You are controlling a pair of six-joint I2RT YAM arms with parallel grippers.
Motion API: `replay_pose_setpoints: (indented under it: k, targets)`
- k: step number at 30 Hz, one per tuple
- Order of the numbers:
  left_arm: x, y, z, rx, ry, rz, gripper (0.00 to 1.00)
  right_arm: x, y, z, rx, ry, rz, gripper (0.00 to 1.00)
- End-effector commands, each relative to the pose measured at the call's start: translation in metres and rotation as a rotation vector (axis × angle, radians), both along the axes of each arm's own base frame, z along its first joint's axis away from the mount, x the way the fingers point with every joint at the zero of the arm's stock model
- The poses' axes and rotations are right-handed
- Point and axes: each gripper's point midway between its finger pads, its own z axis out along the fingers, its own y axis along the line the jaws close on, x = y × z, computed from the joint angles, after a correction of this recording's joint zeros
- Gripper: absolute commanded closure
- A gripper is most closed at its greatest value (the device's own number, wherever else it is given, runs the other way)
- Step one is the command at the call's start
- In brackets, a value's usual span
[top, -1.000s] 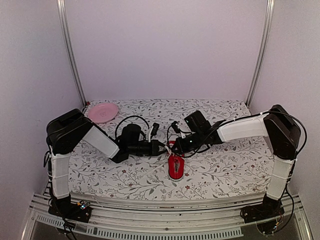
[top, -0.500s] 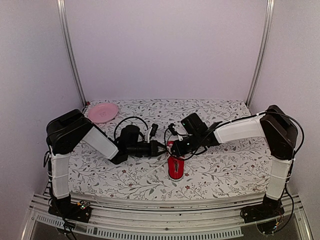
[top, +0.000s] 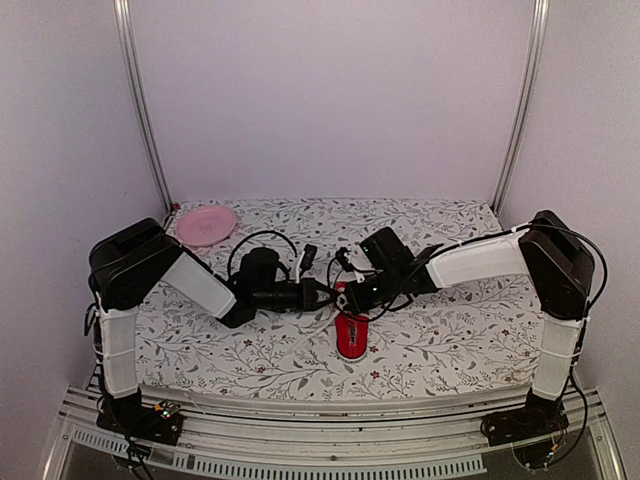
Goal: Tie the shoes
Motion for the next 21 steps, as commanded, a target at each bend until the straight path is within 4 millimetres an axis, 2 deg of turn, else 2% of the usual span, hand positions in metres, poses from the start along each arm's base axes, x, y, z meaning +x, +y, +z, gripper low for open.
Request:
replay_pose_setpoints:
  k: [1,4,9,10,14,17,21]
  targets:
    - [-0.016,-0.01,0.027,-0.059,-0.036,-0.058,1.0,0.001,0.002,-0.009,-0.011,0.0,-0.022,0.98]
    - [-0.019,-0.002,0.018,-0.037,-0.012,-0.039,1.0,0.001,0.001,-0.006,-0.008,-0.006,-0.026,0.98]
    - [-0.012,0.019,0.005,0.02,0.016,0.027,1.0,0.0,-0.001,-0.001,-0.003,-0.017,-0.03,0.98]
    - [-0.01,0.022,0.014,0.013,-0.001,0.04,1.0,-0.001,-0.002,-0.001,-0.003,-0.017,-0.031,0.98]
    - [-0.004,0.029,0.023,0.025,-0.03,0.075,0.85,-0.002,-0.003,-0.001,-0.004,-0.018,-0.03,0.98]
    - [0.002,0.033,0.022,0.033,-0.033,0.102,0.75,-0.002,-0.004,0.0,-0.003,-0.018,-0.031,0.98]
    - [0.01,0.039,0.008,0.058,0.022,0.151,0.71,-0.003,-0.005,0.0,-0.003,-0.021,-0.032,0.98]
